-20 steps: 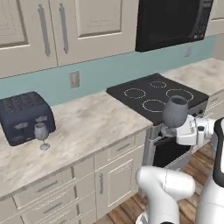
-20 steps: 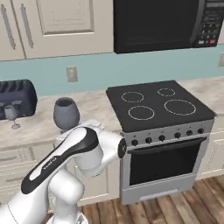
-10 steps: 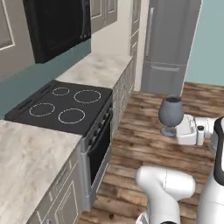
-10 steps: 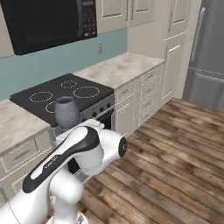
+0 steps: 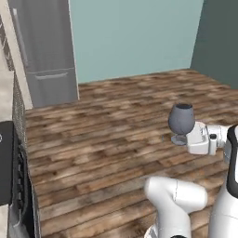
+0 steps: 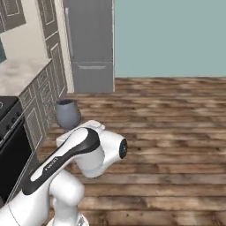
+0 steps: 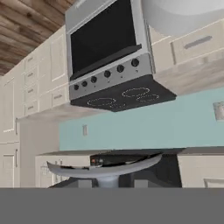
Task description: Retrieve the wine glasses from the counter and place one next to each plate.
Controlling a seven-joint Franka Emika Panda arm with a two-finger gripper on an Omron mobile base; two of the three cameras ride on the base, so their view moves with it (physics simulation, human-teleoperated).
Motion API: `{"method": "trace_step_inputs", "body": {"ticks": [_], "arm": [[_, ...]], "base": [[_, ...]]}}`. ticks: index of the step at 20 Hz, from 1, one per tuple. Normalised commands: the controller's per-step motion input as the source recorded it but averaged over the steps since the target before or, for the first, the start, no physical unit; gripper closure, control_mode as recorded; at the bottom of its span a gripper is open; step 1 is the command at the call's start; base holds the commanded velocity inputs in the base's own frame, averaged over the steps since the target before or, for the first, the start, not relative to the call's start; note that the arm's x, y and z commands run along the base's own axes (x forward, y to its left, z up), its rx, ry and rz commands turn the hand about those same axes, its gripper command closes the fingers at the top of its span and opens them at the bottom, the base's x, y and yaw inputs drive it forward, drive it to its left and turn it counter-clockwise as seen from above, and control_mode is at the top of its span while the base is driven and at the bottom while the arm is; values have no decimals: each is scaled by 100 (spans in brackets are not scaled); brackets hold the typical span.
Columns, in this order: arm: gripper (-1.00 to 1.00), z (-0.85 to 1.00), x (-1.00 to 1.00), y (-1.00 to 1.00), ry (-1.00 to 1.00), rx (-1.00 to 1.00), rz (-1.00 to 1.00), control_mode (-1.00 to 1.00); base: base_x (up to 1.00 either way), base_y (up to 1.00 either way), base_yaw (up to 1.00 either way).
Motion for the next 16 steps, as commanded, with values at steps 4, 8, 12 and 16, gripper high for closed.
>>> {"method": "trace_step_inputs", "body": {"ticks": [4,8,12,16], "arm": [[100,0,0,0,0,0,0,100],[100,0,0,0,0,0,0,100],[100,0,0,0,0,0,0,100],[100,0,0,0,0,0,0,100]], "base": [[0,0,-98],[0,0,-97],[0,1,-99],[0,6,-100]]}}
